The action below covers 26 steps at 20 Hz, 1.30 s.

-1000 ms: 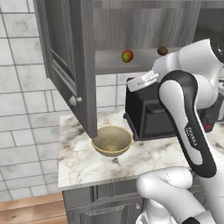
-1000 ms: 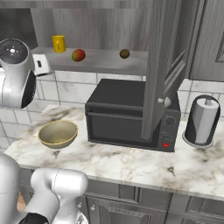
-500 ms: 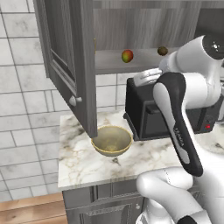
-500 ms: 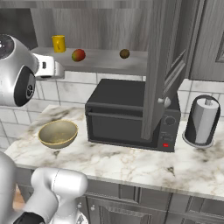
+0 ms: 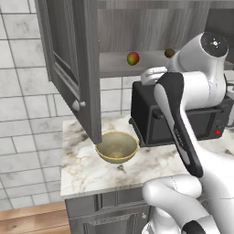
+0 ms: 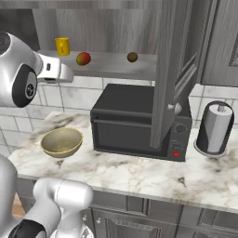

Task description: Open the cabinet. Pick the mango and kiwi from the cabinet and place them into the bowl. Then close the cabinet.

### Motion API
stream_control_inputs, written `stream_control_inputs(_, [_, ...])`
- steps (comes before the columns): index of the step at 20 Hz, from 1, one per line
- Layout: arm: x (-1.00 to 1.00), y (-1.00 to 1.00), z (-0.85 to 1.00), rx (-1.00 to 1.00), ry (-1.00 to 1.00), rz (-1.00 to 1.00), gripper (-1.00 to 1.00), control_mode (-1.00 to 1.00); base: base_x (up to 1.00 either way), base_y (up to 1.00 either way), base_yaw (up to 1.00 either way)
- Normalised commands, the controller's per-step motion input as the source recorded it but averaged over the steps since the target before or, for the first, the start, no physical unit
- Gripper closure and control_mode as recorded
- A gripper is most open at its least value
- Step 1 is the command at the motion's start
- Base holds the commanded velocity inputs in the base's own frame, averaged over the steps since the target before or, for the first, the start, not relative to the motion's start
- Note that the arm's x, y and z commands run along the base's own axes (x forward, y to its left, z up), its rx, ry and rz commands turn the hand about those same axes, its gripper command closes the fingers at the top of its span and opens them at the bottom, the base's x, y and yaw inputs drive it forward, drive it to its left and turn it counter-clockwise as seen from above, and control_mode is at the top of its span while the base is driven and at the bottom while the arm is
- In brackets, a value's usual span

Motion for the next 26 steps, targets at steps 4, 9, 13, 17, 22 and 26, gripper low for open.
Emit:
stream_control_inputs(4, [0.37,-0.01,0.00,0.00,0.00,-0.02,-1.00,-1.00,0.00,0.00,0.00])
stream_control_inputs(9, [0.36,0.00,0.00,0.00,0.00,0.00,-1.00,-1.00,0.00,0.00,0.00])
stream_control_inputs(13, [0.43,0.00,0.00,0.00,0.00,-0.01,-1.00,-1.00,0.00,0.00,0.00])
stream_control_inputs(17, [0.28,0.00,0.00,-0.05,-0.06,-0.01,-1.00,-1.00,0.00,0.00,0.00])
stream_control_inputs(22, [0.18,0.00,0.00,-0.04,-0.06,-0.03,-1.00,-1.00,0.00,0.00,0.00])
stream_control_inputs(26, [0.18,0.00,0.04,-0.03,-0.01,-0.05,-1.00,-1.00,0.00,0.00,0.00])
